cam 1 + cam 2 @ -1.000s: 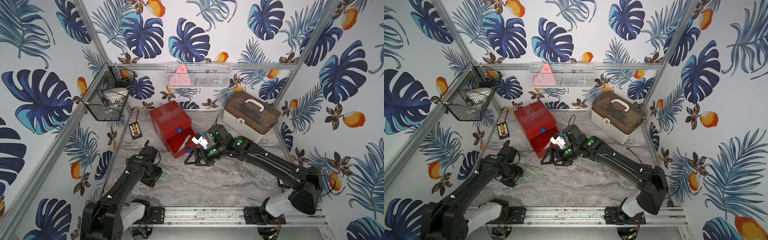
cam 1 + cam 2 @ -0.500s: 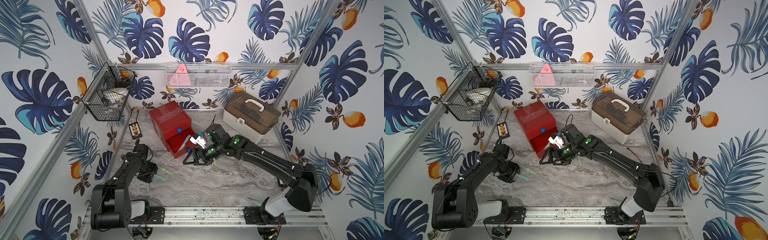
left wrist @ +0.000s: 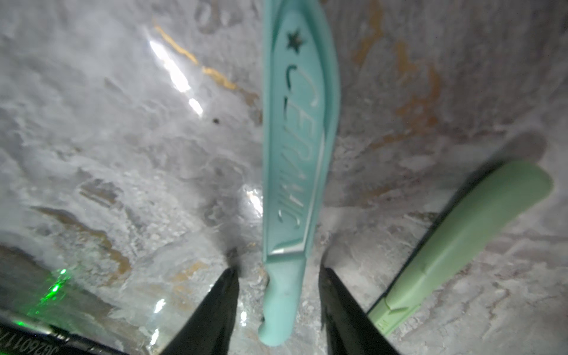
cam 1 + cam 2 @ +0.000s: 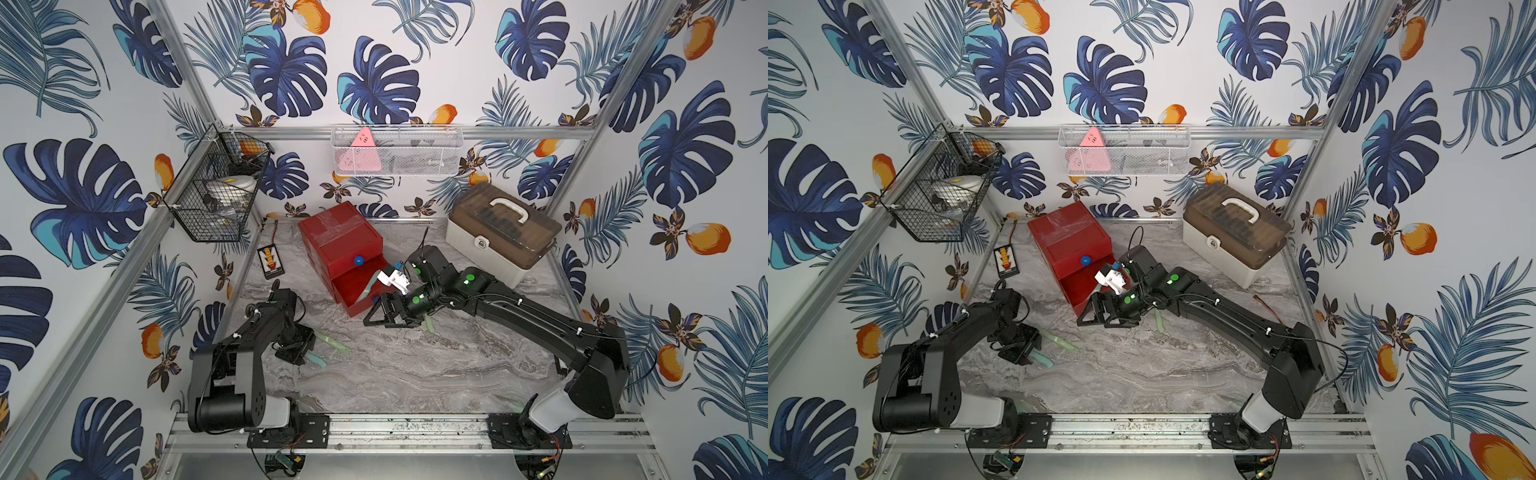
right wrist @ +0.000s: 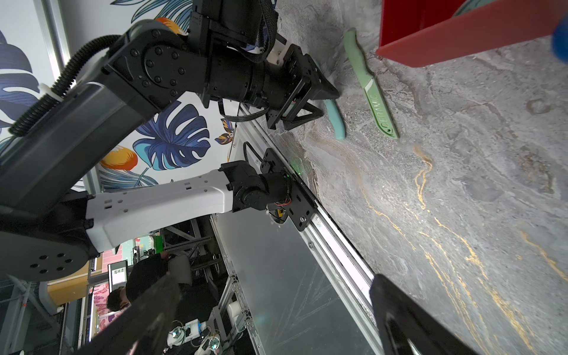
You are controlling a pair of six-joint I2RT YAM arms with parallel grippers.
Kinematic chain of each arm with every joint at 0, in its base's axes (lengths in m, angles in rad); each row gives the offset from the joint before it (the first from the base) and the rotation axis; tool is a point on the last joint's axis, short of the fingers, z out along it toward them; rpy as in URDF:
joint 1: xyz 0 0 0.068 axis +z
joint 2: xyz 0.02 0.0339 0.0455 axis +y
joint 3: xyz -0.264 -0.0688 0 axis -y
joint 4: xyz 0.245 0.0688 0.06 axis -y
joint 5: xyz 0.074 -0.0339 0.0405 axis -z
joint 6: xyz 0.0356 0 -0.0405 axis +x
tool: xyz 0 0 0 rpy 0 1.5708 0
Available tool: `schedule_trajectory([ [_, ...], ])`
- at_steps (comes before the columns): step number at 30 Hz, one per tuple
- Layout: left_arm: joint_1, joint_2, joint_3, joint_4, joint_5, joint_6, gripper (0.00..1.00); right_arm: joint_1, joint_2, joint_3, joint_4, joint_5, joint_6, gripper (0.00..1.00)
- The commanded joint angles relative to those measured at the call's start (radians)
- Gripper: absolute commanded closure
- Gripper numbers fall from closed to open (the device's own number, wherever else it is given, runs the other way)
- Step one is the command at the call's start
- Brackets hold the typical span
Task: Place the fruit knives into the drawer by color
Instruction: Pick up the fruit knife from the center of the board.
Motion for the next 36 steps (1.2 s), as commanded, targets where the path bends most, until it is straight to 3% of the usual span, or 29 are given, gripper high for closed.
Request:
schedule_trajectory([
  [1, 0.005, 0.018, 0.003, -0.008, -0.018, 0.034, 0.55, -0.005, -0.005, -0.001, 0.018, -0.011, 0.0, 0.0],
  [19, 0.009, -0.011, -0.085, 0.029, -0.036, 0.061, 0.88, -0.047, -0.044, -0.056, 0.03, -0.029, 0.003, 0.0],
  [29, 0.005, -0.061, -0.028, -0.087, -0.078, 0.196, 0.87, -0.047, -0.061, -0.145, 0.106, -0.04, 0.041, 0.0],
  [36, -0.084, -0.089, 0.013, -0.135, -0.103, 0.238, 0.86, -0.047, -0.058, -0.18, 0.142, -0.049, 0.06, 0.0],
])
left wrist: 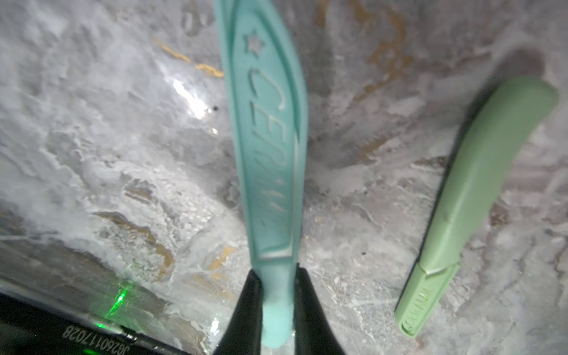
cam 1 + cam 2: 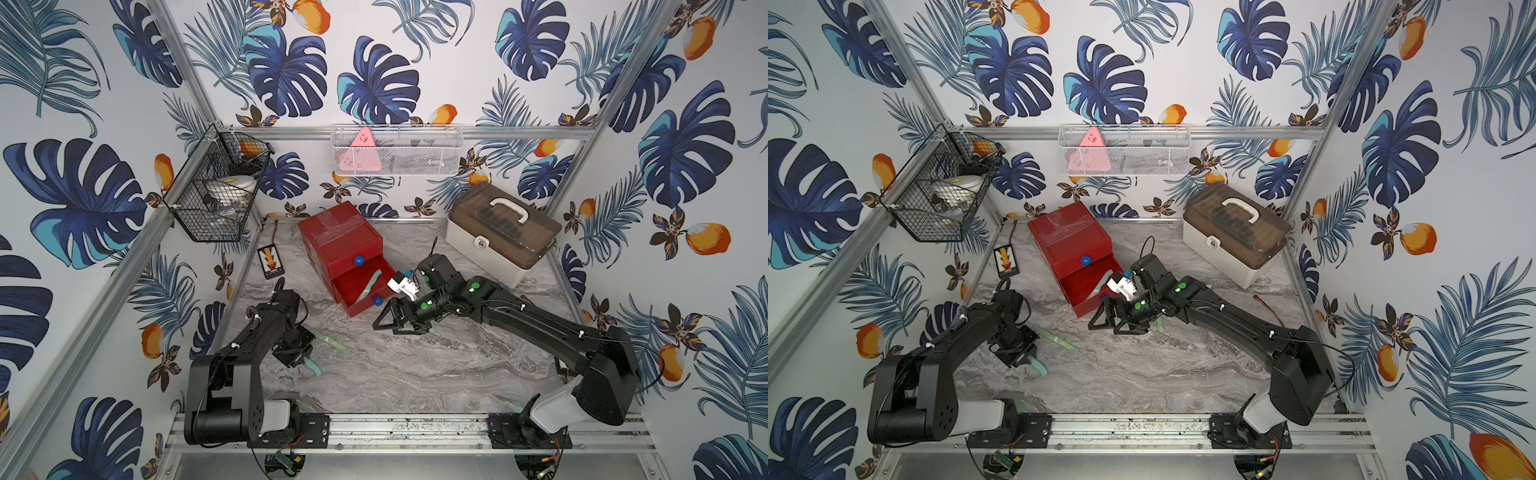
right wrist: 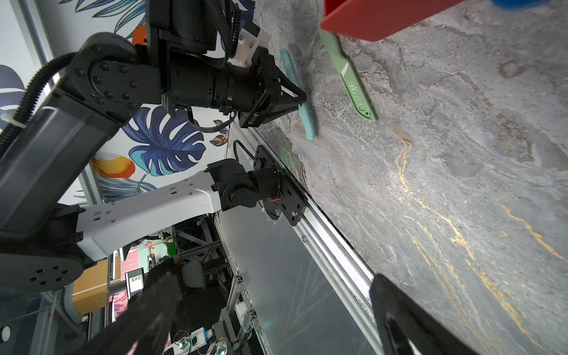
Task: Place the fruit knives into the drawer by color
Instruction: Pick up the fruit knife from the center of the board, then place the fruit knife in the drawer.
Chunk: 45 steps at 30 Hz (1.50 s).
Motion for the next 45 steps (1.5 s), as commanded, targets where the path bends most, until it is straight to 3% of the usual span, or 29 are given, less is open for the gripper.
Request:
schedule_trajectory([
  [1, -0.043, -0.009, 0.02, -0.059, -0.04, 0.039, 0.86, -0.001, -0.003, -0.004, 0.042, -0.011, 0.003, 0.0],
  [11, -0.268, -0.049, 0.117, -0.155, -0.072, -0.002, 0.85, -0.023, 0.004, -0.017, 0.026, -0.024, -0.02, 0.0],
  [24, -0.474, -0.074, 0.376, -0.408, -0.151, 0.089, 0.87, -0.22, -0.008, -0.009, -0.049, -0.117, -0.102, 0.0],
  [31, -0.558, 0.008, 0.606, -0.544, -0.238, 0.23, 0.9, -0.229, -0.016, -0.029, -0.022, -0.128, -0.084, 0.0],
  [38, -0.648, 0.184, 0.867, -0.622, -0.339, 0.419, 0.92, -0.229, -0.018, -0.049, 0.006, -0.128, -0.062, 0.0],
  [45, -0.742, 0.349, 1.09, -0.627, -0.586, 0.574, 0.92, -0.259, -0.003, -0.043, 0.005, -0.138, -0.058, 0.0],
])
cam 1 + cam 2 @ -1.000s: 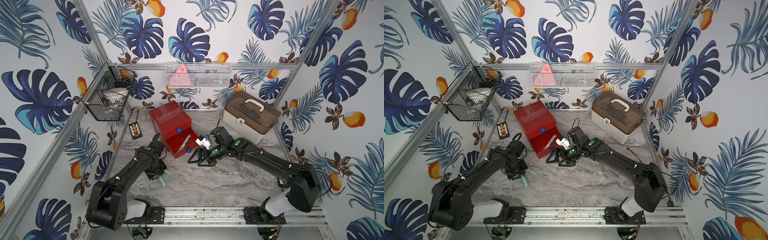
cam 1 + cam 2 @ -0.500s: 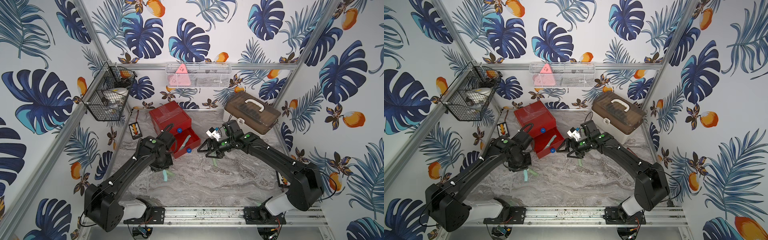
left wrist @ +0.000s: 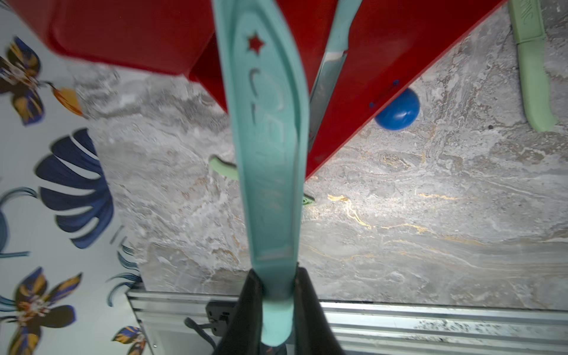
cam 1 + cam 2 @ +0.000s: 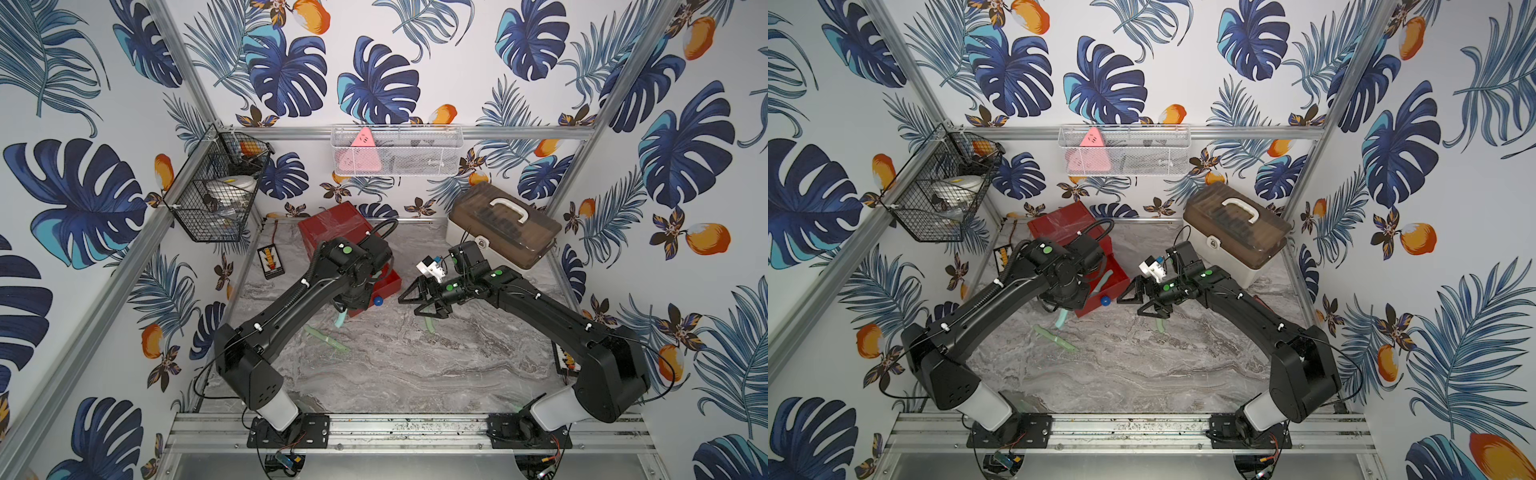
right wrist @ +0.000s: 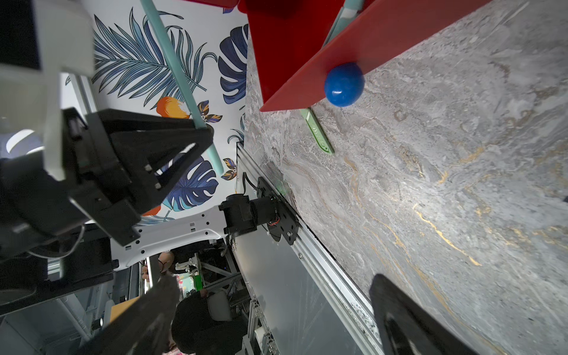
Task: Place the fruit knives into the drawer by color
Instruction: Place the fruit knife in the drawer, then close the drawer in the storage box.
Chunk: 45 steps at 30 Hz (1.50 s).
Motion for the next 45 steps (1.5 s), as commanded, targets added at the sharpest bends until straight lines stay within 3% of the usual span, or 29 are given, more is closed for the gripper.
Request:
schedule_trajectory([
  [1, -0.03, 0.068, 0.093, -0.027, -0.19, 0.131, 0.91, -0.003, 0.005, 0.006, 0.014, -0.01, -0.002, 0.0],
  [8, -0.058, 0.199, 0.167, 0.09, -0.32, 0.204, 0.91, -0.01, 0.015, 0.011, -0.002, -0.024, -0.005, 0.0],
  [14, -0.049, 0.283, 0.154, 0.181, -0.368, 0.234, 0.9, -0.037, 0.009, 0.018, -0.031, -0.042, -0.017, 0.0],
  [16, -0.038, 0.308, 0.148, 0.207, -0.334, 0.251, 0.87, -0.049, 0.002, 0.019, -0.045, -0.045, -0.025, 0.0],
  [18, -0.036, 0.327, 0.137, 0.226, -0.349, 0.261, 0.8, -0.067, -0.005, 0.018, -0.059, -0.048, -0.035, 0.0],
  [20, -0.027, 0.343, 0.143, 0.223, -0.371, 0.257, 0.59, -0.084, -0.012, 0.011, -0.07, -0.055, -0.042, 0.0],
  [24, -0.008, 0.353, 0.196, 0.21, -0.36, 0.22, 0.33, -0.121, -0.034, -0.03, -0.058, -0.066, -0.032, 0.0],
  [27, -0.008, 0.342, 0.236, 0.203, -0.332, 0.198, 0.23, -0.139, -0.048, -0.084, -0.005, -0.08, 0.013, 0.0],
  [30, -0.01, 0.317, 0.258, 0.18, -0.298, 0.164, 0.22, -0.15, -0.05, -0.119, 0.062, -0.088, 0.071, 0.04],
  [32, -0.017, 0.293, 0.279, 0.167, -0.272, 0.144, 0.21, -0.153, -0.041, -0.139, 0.13, -0.102, 0.127, 0.13],
  [34, -0.027, 0.264, 0.305, 0.167, -0.238, 0.134, 0.2, -0.154, -0.027, -0.16, 0.209, -0.113, 0.196, 0.33],
  [37, -0.031, 0.232, 0.379, 0.165, -0.213, 0.128, 0.17, -0.153, 0.001, -0.205, 0.392, -0.123, 0.353, 0.81],
  [39, -0.013, 0.229, 0.45, 0.157, -0.212, 0.125, 0.13, -0.153, 0.029, -0.241, 0.545, -0.124, 0.481, 1.0],
  [42, 0.059, 0.243, 0.547, 0.169, -0.179, 0.11, 0.11, -0.154, 0.093, -0.289, 0.791, -0.103, 0.687, 1.0],
  [45, 0.191, 0.246, 0.566, 0.211, -0.089, 0.02, 0.11, -0.151, 0.17, -0.343, 1.042, -0.054, 0.893, 1.0],
])
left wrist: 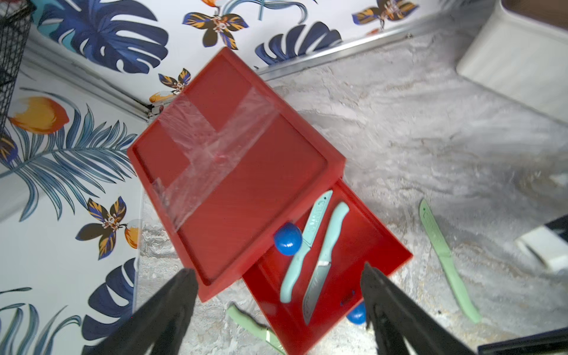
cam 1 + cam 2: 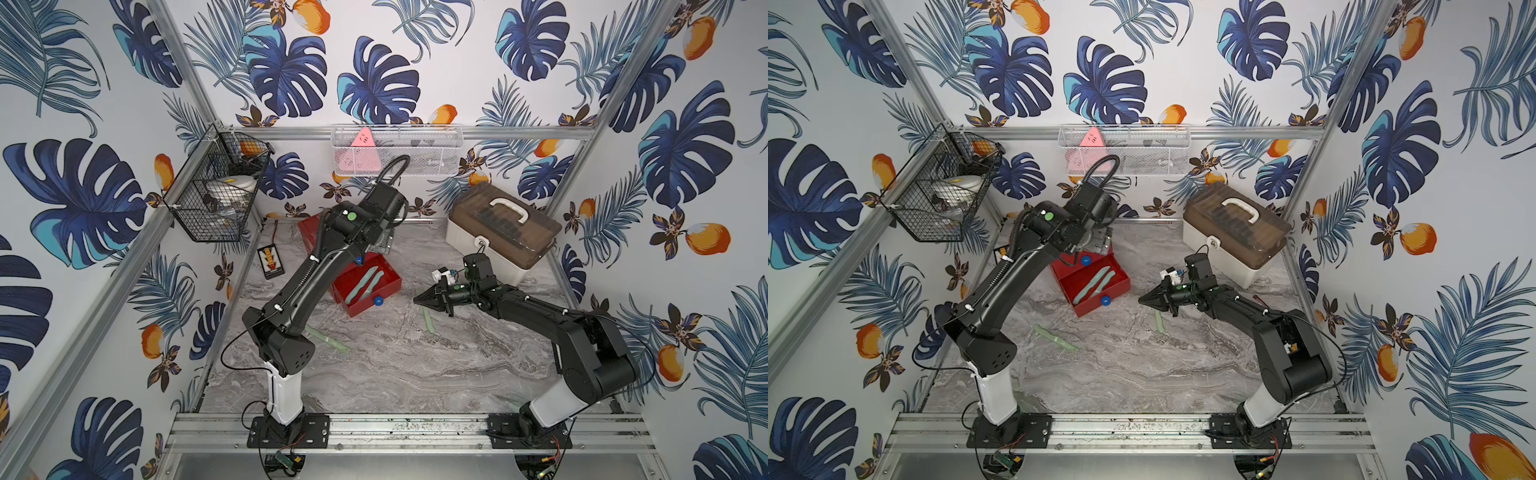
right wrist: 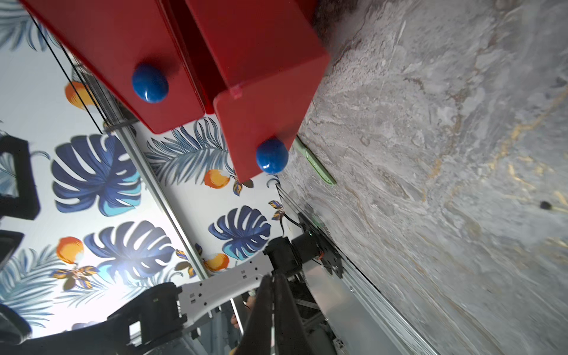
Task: Place the fruit knives into the drawer by color
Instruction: Close the drawer in the storage box.
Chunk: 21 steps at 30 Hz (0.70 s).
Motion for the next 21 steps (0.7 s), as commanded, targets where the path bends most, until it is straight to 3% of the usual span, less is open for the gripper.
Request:
schedule_trajectory([
  [1, 0.126, -0.007, -0.017, 0.058, 0.117, -0.121, 0.13, 0.004, 0.075, -0.054, 0.436, 0.064, 0.348, 1.0],
  [3, 0.21, -0.042, -0.119, 0.177, 0.206, -0.181, 0.26, 0.012, 0.146, -0.086, 0.631, 0.116, 0.49, 1.0],
  [5, 0.284, -0.059, -0.212, 0.288, 0.301, -0.237, 0.68, 0.03, 0.233, -0.09, 0.819, 0.164, 0.62, 1.0],
  [7, 0.325, -0.038, -0.246, 0.341, 0.344, -0.263, 1.0, 0.05, 0.302, -0.073, 0.92, 0.205, 0.695, 1.0],
  [14, 0.372, 0.124, -0.183, 0.331, 0.412, -0.257, 1.0, 0.131, 0.414, 0.082, 0.847, 0.27, 0.695, 1.0],
  [21, 0.403, 0.127, -0.293, 0.377, 0.458, -0.245, 1.0, 0.171, 0.545, 0.288, 0.768, 0.307, 0.697, 1.0],
])
